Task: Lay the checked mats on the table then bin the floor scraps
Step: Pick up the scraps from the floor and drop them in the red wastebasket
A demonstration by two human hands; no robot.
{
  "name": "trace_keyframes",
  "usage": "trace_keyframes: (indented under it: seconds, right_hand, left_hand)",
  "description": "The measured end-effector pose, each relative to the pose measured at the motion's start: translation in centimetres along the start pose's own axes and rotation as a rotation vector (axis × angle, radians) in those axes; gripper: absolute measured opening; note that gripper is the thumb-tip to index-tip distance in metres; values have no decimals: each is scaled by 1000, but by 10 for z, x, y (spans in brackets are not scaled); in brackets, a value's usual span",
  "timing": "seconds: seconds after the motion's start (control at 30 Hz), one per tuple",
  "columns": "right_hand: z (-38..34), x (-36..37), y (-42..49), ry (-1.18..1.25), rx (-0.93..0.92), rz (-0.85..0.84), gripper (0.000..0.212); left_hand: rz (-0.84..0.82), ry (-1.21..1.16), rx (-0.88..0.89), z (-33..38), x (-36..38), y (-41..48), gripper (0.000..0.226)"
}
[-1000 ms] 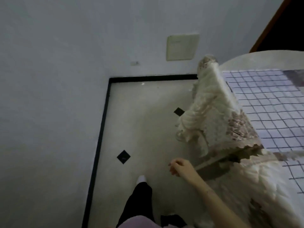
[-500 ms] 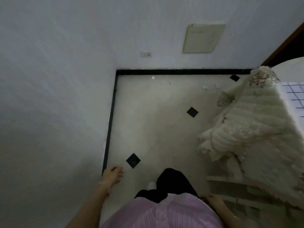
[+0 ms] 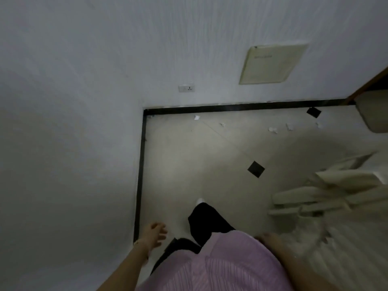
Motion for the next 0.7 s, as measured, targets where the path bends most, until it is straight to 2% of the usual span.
trace_keyframes:
  seconds: [0.03, 0.1, 0.23, 0.37, 0.47, 0.6, 0.7]
  right_hand:
    - [-31, -9, -13, 108, 12, -31, 25]
    - [-98, -36, -16, 218, -43, 51, 18]
    - [-212, -74, -12, 297, -187, 45, 19]
    - [-292, -103, 7, 394, -210, 40, 21]
    - [-322, -115, 33, 445, -161, 67, 22]
    - [-336, -118, 57, 481, -41, 99, 24]
    - [-342, -119, 71, 474, 26, 94, 24]
  left_hand:
    - [3, 9, -33, 6, -7, 10, 18]
    - [18, 13, -81, 21, -21, 29, 16]
    - [112, -28, -116, 55, -46, 58, 15]
    - [113, 25, -148, 100, -66, 98, 17]
    - [83, 102, -151, 146, -71, 145, 13]
    - [-36, 206, -167, 236, -68, 216, 18]
    - [-117, 282, -77, 313, -48, 269, 17]
Point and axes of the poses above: each hand's wrist, its own y-axis towards the middle knuckle, its own x-axis out of the palm, z = x × y, the point moved 1 cm from there along y, towards the middle knuckle, and after that the axes turned 6 degrees about x, right-handed, at the moved point
